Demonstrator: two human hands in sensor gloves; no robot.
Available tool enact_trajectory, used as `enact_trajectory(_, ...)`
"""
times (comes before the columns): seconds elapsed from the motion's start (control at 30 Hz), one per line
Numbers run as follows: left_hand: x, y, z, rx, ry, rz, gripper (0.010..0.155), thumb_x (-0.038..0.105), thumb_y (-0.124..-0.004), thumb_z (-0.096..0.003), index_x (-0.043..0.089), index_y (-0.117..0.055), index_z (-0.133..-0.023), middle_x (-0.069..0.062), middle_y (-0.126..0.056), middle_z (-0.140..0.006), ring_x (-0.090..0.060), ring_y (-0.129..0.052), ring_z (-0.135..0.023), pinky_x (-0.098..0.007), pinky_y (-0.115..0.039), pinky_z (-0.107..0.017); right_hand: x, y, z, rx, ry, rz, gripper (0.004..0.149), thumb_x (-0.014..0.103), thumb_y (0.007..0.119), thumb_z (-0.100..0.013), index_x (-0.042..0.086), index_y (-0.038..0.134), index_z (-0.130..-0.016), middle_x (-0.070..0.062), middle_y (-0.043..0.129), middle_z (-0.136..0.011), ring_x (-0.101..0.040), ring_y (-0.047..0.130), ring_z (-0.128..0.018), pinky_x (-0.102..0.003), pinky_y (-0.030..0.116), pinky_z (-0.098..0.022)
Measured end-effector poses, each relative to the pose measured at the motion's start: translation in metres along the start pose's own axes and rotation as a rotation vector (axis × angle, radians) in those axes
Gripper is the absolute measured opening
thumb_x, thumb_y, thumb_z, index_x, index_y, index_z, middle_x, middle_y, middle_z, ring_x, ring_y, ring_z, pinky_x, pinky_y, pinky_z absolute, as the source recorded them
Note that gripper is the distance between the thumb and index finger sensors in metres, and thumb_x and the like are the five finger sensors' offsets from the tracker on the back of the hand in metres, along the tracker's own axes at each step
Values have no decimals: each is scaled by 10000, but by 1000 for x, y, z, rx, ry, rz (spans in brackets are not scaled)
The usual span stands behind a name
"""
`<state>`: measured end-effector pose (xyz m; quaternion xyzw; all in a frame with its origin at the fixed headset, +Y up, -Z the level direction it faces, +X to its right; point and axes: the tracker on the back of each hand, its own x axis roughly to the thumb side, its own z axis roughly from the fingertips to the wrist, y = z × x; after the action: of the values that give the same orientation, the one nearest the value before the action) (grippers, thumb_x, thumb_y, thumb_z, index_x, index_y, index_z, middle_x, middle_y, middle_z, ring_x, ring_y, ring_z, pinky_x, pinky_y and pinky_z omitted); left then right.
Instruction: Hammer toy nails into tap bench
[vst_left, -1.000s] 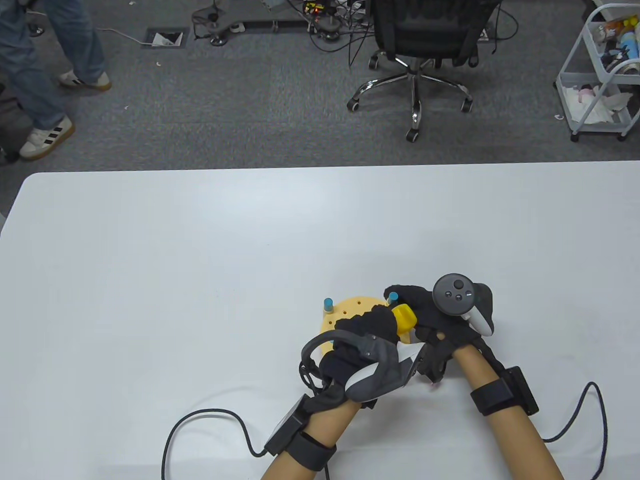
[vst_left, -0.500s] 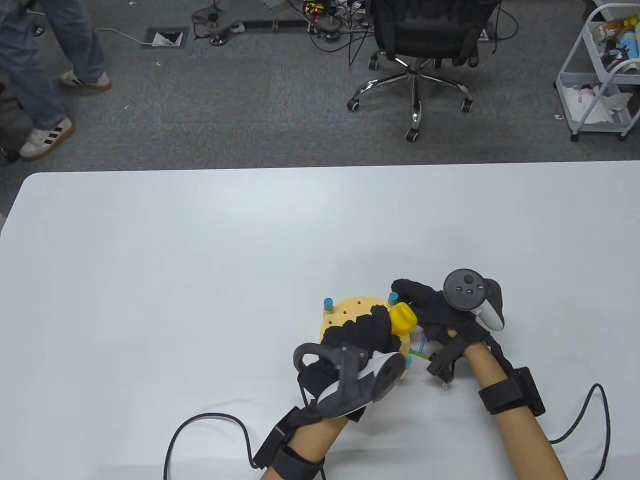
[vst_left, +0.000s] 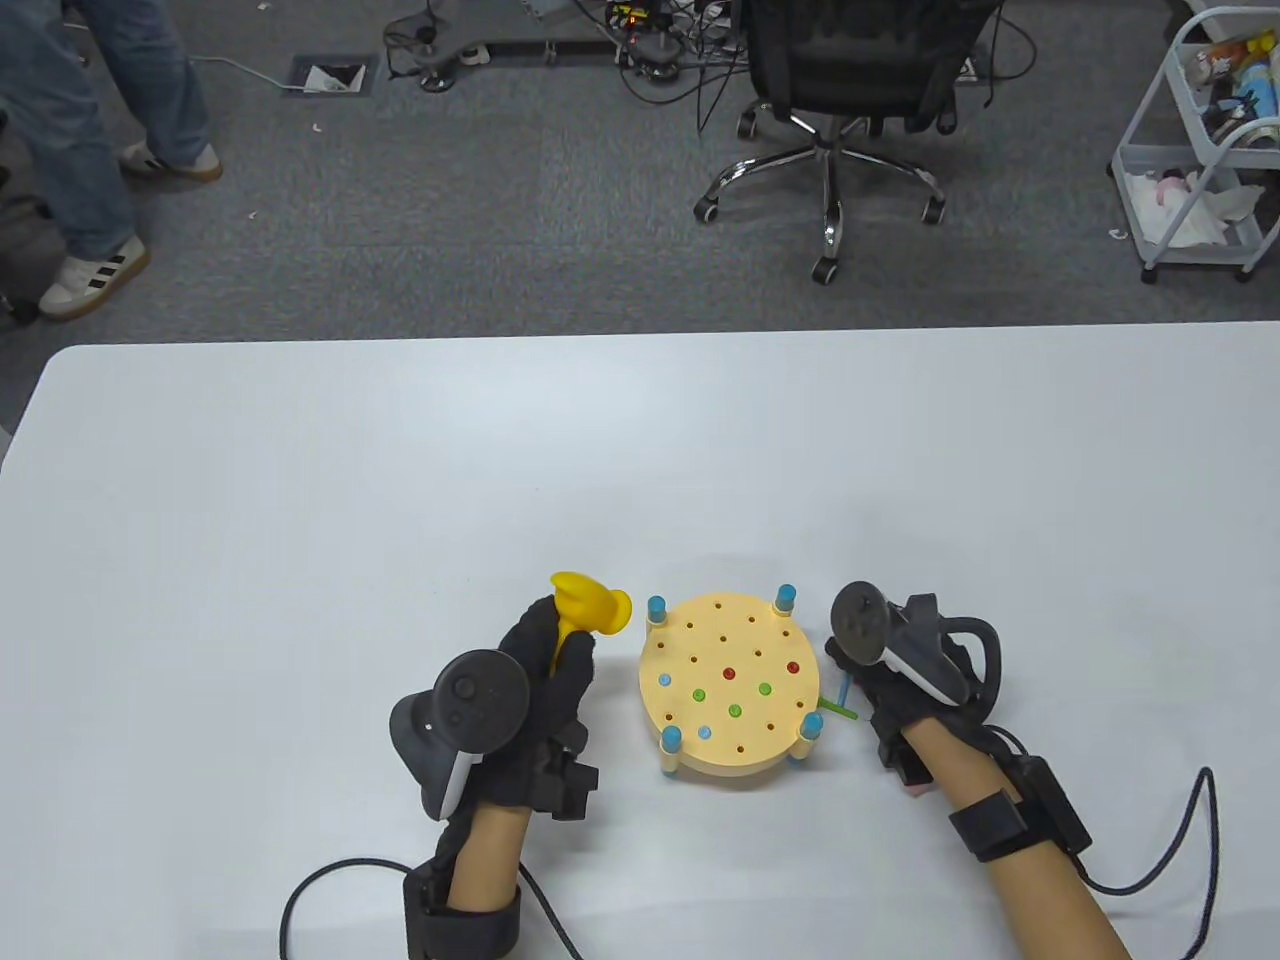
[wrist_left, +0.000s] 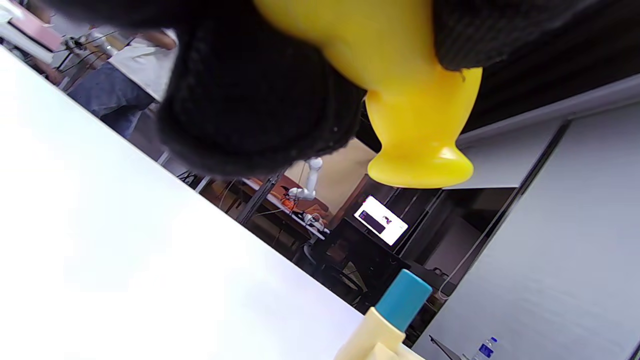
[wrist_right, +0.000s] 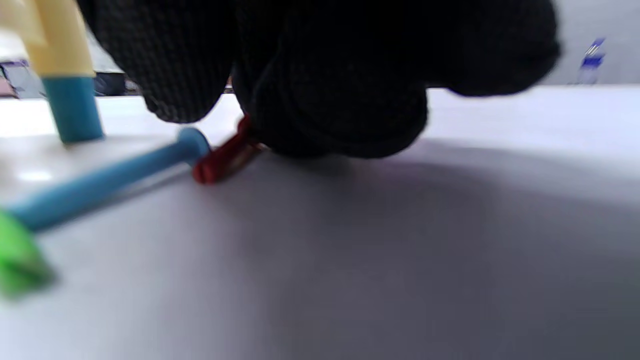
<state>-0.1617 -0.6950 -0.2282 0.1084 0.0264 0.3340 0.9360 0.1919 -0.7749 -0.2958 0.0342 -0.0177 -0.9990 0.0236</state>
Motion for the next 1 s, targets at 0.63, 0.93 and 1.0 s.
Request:
enact_trajectory(0.63, 5, -7, 1, -38, -33, -40, 630, 511, -712, -393, 132, -773, -892, -129, -1012, -572, -254, -1021, -274, -326, -814, -173, -7, 2, -3, 68, 112, 51, 536, 361, 814, -389, 101, 801, -858, -48, 972, -597, -41, 951, -290, -277, 887, -286)
enact_trajectory(0.93, 8, -8, 2, -39, -60, -48, 630, 512, -711, -393, 133, -773, -892, -128, -1013, -571, -252, -1022, -274, -325, -815, -173, -23, 1, 1, 25, 128, -20, 425, 334, 726, -425, 169, 861, -793, -100, 947, -591, -55, 917, -292, -293, 877, -308)
enact_trajectory(1.0, 9, -7, 3, -37, -67, -49, 630, 512, -711, -393, 133, -774, -892, -128, -1013, -571, -252, -1022, -272, -325, -815, -172, -30, 0, 0, 44, 138, -75, 404, 347, 709, -426, 192, 857, -768, -86, 940, -584, -46, 913, -288, -287, 876, -306)
